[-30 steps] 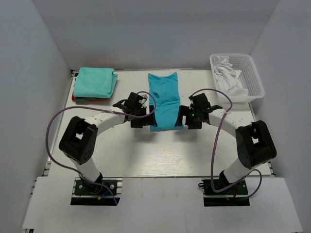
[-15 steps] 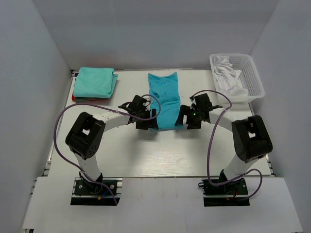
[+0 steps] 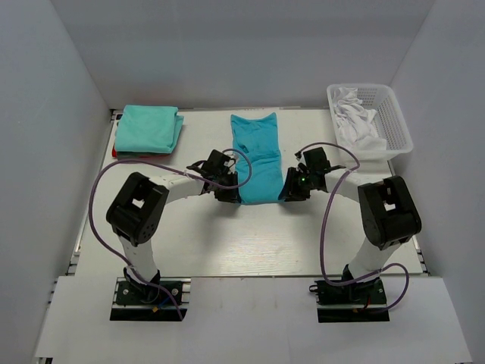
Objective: Fold and stack the t-shirts
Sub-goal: Grab one side of the 2/3 rectangular tshirt with both arms, then fold the long partially folded tshirt into a neat square
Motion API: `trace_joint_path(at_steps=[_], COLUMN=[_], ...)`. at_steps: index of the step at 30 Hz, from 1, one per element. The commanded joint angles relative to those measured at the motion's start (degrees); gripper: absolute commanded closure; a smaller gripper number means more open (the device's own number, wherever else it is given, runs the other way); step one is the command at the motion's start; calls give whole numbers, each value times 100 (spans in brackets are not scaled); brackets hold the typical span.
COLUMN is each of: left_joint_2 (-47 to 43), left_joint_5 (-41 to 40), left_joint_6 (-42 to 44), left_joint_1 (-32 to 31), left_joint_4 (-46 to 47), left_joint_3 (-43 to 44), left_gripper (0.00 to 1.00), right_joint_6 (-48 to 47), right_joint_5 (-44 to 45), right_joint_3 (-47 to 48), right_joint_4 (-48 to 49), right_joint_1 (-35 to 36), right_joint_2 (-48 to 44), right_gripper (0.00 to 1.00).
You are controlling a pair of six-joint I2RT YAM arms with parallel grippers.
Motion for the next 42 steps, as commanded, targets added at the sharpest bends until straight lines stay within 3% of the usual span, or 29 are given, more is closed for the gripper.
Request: trace_joint_path(at_steps=[1,4,5,9,15,21,27,32,37,42], left_joint_2=[85,85,85,-37,-766,-1943,-2815,-2578,-2464,-2104], left_joint_5=[86,86,86,86,269,938,1526,1668,1528,570], left_joint_6=[88,35,35,35,-17,-298,-360,-299,-237,-237], left_joint_1=[-32,-32,-32,-32,-32,-251,-251,-251,-164,-111], left_joint_4=[-38,-38,15,68,-765,-2003,-2990,-3386,-3281,-3474], left_joint_3=[-83,-83,-83,-83,-294,-347,224,733,1148,1806], left_gripper=[75,95,100,100,100,100,100,100,100,100], right_joint_6=[23,76,85,-55,-82,67,85,111,-3,85], right_joint_5=[-42,10,-16,-16,-358,-333,-508,-728,-605,-718], right_joint_3=[-33,-67,-68,-111,-559,-1078,-622,336,933,1593], right_joint_4=[139,261,262,218,-80,-1292,-2953,-3210,-3193,-2808], right_joint_1=[-19,-37,-28,-37,-11,25,-2,-19,-46,-177], right_joint_2=[123,141,132,-17,-816,-2661,-3804,-3753,-3087,-2443], right_gripper=[76,100,100,100,100,100,100,100,100,100])
